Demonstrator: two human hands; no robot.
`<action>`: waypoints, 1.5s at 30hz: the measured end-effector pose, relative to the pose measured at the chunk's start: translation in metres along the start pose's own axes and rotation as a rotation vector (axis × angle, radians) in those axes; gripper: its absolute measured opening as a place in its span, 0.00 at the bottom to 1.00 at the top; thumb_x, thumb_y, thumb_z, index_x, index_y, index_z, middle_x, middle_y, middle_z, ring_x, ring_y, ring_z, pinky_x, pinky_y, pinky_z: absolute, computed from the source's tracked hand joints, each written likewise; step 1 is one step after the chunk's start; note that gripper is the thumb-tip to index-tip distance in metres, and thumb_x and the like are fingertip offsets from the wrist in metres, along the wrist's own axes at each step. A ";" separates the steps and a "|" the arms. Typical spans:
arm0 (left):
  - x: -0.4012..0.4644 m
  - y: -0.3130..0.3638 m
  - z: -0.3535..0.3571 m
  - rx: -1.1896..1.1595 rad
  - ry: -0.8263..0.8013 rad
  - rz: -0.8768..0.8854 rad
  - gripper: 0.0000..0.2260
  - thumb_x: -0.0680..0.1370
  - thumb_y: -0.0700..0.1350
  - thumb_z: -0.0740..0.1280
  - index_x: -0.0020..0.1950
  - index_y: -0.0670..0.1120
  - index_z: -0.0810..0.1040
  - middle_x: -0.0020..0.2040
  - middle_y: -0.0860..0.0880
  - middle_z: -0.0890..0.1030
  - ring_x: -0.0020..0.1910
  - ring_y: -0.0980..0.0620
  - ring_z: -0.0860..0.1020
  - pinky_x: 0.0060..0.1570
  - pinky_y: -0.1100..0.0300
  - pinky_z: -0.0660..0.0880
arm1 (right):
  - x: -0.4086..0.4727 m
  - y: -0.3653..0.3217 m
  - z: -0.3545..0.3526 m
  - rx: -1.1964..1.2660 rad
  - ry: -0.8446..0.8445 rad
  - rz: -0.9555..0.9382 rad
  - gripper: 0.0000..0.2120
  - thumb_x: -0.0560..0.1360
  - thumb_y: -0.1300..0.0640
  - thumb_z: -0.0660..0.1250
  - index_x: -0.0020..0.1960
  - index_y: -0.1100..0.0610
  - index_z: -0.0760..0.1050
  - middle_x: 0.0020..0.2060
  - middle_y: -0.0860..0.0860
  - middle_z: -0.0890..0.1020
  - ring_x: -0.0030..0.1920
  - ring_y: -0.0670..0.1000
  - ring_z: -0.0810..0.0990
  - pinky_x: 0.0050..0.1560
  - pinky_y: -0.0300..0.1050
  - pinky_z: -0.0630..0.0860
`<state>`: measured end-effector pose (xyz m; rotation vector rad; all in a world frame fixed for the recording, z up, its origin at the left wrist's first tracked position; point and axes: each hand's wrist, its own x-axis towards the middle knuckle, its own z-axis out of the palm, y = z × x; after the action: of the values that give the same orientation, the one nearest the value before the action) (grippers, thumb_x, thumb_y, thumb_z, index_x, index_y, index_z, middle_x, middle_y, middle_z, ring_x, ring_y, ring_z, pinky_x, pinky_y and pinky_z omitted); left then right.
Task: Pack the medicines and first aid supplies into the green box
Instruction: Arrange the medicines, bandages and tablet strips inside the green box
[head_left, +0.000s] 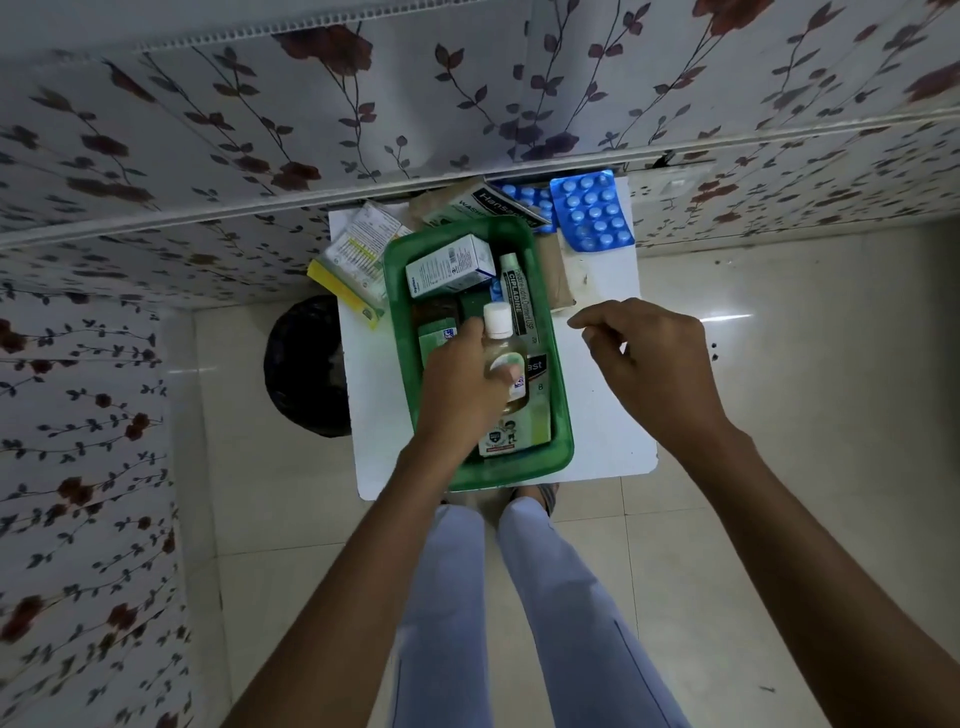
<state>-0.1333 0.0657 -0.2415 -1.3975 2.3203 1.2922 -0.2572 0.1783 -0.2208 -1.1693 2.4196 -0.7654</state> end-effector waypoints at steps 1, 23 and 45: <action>0.004 -0.001 -0.003 -0.038 -0.016 -0.025 0.14 0.72 0.42 0.69 0.55 0.41 0.73 0.51 0.43 0.80 0.48 0.45 0.77 0.44 0.59 0.67 | 0.000 -0.001 0.001 0.004 0.003 0.003 0.08 0.74 0.62 0.64 0.48 0.58 0.81 0.39 0.55 0.85 0.34 0.51 0.79 0.39 0.36 0.70; 0.025 0.002 -0.034 -0.082 0.487 0.391 0.10 0.77 0.43 0.63 0.54 0.40 0.79 0.44 0.49 0.82 0.27 0.56 0.73 0.29 0.68 0.68 | 0.091 -0.005 0.004 0.124 0.009 0.082 0.12 0.76 0.58 0.63 0.57 0.59 0.77 0.51 0.56 0.84 0.48 0.50 0.80 0.49 0.36 0.69; 0.116 -0.090 -0.086 -0.387 0.359 -0.404 0.28 0.67 0.42 0.75 0.64 0.36 0.70 0.62 0.38 0.77 0.60 0.41 0.76 0.54 0.54 0.74 | 0.063 -0.087 -0.006 0.046 -0.552 -0.201 0.10 0.74 0.67 0.60 0.51 0.56 0.76 0.50 0.54 0.82 0.50 0.54 0.80 0.42 0.46 0.79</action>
<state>-0.1034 -0.0915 -0.3005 -2.2443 1.8719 1.5049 -0.2444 0.0851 -0.1682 -1.4005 1.8444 -0.4661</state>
